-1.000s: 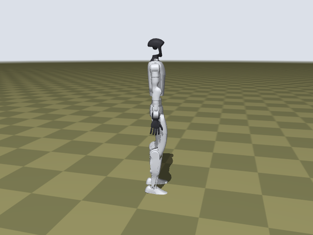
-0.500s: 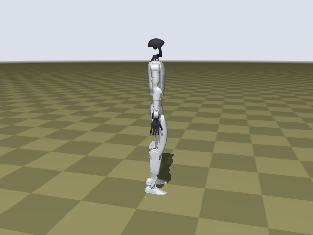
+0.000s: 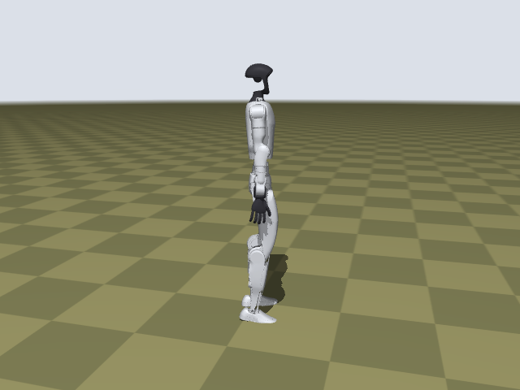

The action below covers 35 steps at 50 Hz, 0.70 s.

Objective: In place motions

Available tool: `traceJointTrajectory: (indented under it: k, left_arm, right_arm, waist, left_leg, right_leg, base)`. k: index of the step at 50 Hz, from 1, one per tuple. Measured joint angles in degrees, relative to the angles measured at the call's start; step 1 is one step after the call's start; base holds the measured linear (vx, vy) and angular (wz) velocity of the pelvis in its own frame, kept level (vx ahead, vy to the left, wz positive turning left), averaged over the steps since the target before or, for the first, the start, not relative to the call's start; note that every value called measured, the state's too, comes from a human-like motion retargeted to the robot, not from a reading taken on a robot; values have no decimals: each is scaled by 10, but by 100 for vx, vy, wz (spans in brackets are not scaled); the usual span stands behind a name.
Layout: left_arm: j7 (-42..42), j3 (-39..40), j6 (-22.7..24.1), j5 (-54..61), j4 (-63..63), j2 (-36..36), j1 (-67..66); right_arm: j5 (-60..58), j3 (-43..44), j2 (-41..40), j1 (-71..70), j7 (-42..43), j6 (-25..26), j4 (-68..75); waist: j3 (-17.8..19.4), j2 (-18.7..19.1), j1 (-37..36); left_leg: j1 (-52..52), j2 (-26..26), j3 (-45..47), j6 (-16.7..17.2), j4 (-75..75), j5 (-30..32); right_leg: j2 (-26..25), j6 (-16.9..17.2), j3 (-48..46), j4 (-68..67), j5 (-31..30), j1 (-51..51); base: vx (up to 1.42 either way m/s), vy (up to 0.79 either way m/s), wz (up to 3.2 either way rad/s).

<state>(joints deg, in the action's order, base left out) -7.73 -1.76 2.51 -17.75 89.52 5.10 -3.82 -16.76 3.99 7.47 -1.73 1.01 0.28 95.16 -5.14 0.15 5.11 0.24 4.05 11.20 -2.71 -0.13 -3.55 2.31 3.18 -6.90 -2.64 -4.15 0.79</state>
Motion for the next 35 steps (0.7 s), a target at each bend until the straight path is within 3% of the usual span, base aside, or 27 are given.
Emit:
traceJointTrajectory:
  k: [35]
  left_arm:
    - [3,-1,2,-2,2,-1,-2]
  right_arm:
    - [9,4,1,2,0,10,2]
  waist:
    - [1,1,2]
  left_leg:
    - [-4,0,0,-3,2,-7]
  right_leg:
    - [3,1,2,-1,-5,5]
  base:
    - [0,0,0]
